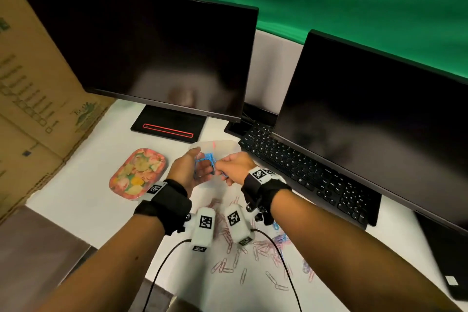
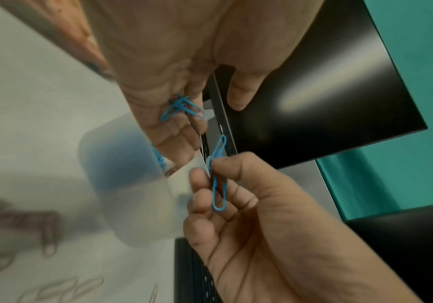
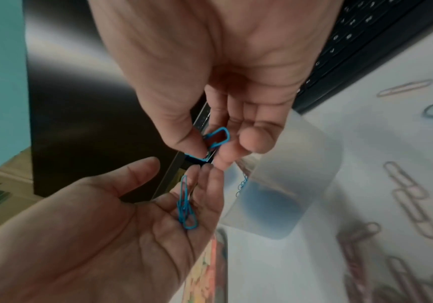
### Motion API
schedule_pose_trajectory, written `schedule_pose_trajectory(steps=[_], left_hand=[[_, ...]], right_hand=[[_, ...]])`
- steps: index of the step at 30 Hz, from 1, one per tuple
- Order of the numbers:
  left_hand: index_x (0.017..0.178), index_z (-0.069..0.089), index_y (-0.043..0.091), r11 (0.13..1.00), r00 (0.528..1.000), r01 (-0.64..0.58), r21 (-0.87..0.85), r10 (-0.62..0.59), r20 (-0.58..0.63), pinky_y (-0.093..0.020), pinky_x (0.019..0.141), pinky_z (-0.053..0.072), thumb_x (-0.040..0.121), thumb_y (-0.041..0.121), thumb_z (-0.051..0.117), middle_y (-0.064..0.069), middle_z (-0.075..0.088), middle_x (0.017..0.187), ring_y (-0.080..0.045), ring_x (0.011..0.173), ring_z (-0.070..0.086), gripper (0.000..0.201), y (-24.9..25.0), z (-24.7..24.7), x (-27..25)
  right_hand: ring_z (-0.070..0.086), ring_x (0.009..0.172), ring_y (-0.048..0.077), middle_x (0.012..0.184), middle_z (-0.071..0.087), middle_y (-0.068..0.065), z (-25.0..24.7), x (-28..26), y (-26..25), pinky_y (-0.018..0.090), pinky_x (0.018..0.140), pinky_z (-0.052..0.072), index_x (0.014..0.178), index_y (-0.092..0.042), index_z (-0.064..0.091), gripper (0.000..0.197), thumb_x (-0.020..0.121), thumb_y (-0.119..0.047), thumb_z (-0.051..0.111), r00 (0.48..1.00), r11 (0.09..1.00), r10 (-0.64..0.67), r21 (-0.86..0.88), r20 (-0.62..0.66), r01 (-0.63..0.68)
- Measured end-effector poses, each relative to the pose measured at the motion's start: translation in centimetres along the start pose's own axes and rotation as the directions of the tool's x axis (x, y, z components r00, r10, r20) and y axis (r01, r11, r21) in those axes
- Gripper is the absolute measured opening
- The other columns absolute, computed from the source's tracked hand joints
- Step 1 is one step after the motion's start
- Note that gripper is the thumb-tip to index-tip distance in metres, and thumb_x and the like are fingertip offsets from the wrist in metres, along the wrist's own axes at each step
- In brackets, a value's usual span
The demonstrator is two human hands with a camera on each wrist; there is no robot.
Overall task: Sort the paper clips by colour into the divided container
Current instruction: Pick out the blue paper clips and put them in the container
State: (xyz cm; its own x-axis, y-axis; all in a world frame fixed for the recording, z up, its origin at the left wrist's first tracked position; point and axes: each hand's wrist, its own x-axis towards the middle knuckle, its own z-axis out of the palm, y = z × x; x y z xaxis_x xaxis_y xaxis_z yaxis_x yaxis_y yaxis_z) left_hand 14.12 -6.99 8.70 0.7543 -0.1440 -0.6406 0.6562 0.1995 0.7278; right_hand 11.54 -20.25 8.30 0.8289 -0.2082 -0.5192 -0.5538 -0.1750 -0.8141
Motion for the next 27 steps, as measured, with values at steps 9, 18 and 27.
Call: schedule_pose_trajectory(steps=[9, 18, 27], left_hand=[[0.105, 0.051, 0.009, 0.981, 0.995, 0.031, 0.193, -0.012, -0.097, -0.035, 0.075, 0.045, 0.093, 0.033, 0.053, -0.011, 0.049, 0.081, -0.024, 0.074, 0.049, 0.027, 2.7, 0.3, 2.7], [0.09, 0.067, 0.019, 0.754, 0.915, -0.379, 0.536, 0.393, 0.093, -0.037, 0.088, 0.053, 0.088, 0.018, 0.061, -0.002, 0.068, 0.094, -0.022, 0.086, 0.063, 0.006, 0.6, 2.1, 1.7], [0.103, 0.068, 0.021, 0.049, 0.789, -0.602, 0.797, 0.188, 0.585, -0.03, 0.084, 0.051, 0.084, 0.014, 0.058, 0.001, 0.065, 0.099, -0.016, 0.084, 0.061, 0.023, -7.9, 6.0, 0.5]], right_hand=[[0.067, 0.068, 0.026, 0.076, 0.069, 0.014, 1.8, 2.7, -2.5, 0.038, 0.072, 0.06, 0.09, -0.003, 0.07, 0.017, 0.079, -0.016, 0.069, 0.99, 0.988, 0.137, 0.064, 0.03, -0.138], [0.06, 0.058, 0.023, 0.079, 0.064, 0.017, -4.8, -0.2, 0.5, 0.028, 0.054, 0.055, 0.087, -0.006, 0.068, 0.014, 0.088, -0.001, 0.055, 0.998, 0.998, 0.001, -0.068, -0.063, -0.005], [0.066, 0.091, 0.028, 0.1, 0.071, 0.01, -9.4, -5.1, 11.0, 0.028, 0.077, 0.055, 0.09, -0.014, 0.07, 0.024, 0.082, -0.02, 0.048, 0.97, 0.715, 0.117, -0.66, -0.211, -0.23]])
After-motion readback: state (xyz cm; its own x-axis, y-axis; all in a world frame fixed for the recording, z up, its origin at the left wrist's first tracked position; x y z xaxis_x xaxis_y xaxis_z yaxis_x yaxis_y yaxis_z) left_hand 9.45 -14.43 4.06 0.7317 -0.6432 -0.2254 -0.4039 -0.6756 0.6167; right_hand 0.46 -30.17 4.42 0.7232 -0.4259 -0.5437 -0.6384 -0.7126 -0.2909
